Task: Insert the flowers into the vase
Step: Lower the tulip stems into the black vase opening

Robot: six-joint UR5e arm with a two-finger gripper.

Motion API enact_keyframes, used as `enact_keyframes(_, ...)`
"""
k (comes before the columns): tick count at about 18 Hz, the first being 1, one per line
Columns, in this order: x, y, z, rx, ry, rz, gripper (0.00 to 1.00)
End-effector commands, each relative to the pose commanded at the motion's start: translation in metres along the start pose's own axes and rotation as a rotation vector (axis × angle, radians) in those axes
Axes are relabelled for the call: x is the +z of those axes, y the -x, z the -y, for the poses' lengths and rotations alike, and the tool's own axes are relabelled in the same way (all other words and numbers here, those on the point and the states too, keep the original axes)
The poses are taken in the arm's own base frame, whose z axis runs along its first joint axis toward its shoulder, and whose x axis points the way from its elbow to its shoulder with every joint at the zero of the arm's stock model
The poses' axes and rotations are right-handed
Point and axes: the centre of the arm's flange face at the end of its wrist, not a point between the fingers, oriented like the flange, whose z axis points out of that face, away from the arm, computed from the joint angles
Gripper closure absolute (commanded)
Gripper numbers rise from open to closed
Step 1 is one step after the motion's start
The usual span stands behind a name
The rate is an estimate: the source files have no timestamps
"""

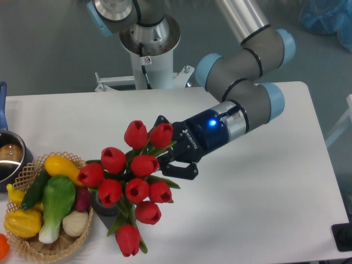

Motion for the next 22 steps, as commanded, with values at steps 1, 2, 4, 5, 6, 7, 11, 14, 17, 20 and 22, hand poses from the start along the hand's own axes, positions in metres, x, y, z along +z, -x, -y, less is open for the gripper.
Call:
enact_keyframes(1, 0.004, 0.000, 0.000, 0.002, 0.001, -0.006, 1.00)
enact_keyframes(2, 0.007, 0.001, -0.003, 0.000, 0.001, -0.010, 1.00)
enact_keyframes(4, 0.008, 0.003, -0.003, 0.001, 0.002, -0.014, 1.00)
enact_keyframes(5, 0.009, 0.004, -0.005, -0.002, 0.002, -0.015, 1.00)
enact_keyframes(6, 0.013, 0.004, -0.008, -0.006, 0.002, -0.020, 1.00)
enact_keyframes(7, 0.013, 0.004, -0.010, -0.010, 0.002, -0.021, 1.00)
enact_keyframes(11, 0.014, 0.009, -0.021, -0.019, 0.002, -0.022, 1.00)
enact_keyframes(14, 0.021, 0.011, -0.038, -0.017, 0.003, -0.033, 1.00)
enact_keyframes(17, 0.027, 0.013, -0.057, -0.009, 0.005, -0.040, 1.00)
enact_keyframes(20, 0.026, 0.014, -0.066, -0.009, 0.009, -0.038, 1.00)
enact_keyframes(22, 0.025, 0.014, -0.072, -0.018, 0.018, -0.035, 1.00)
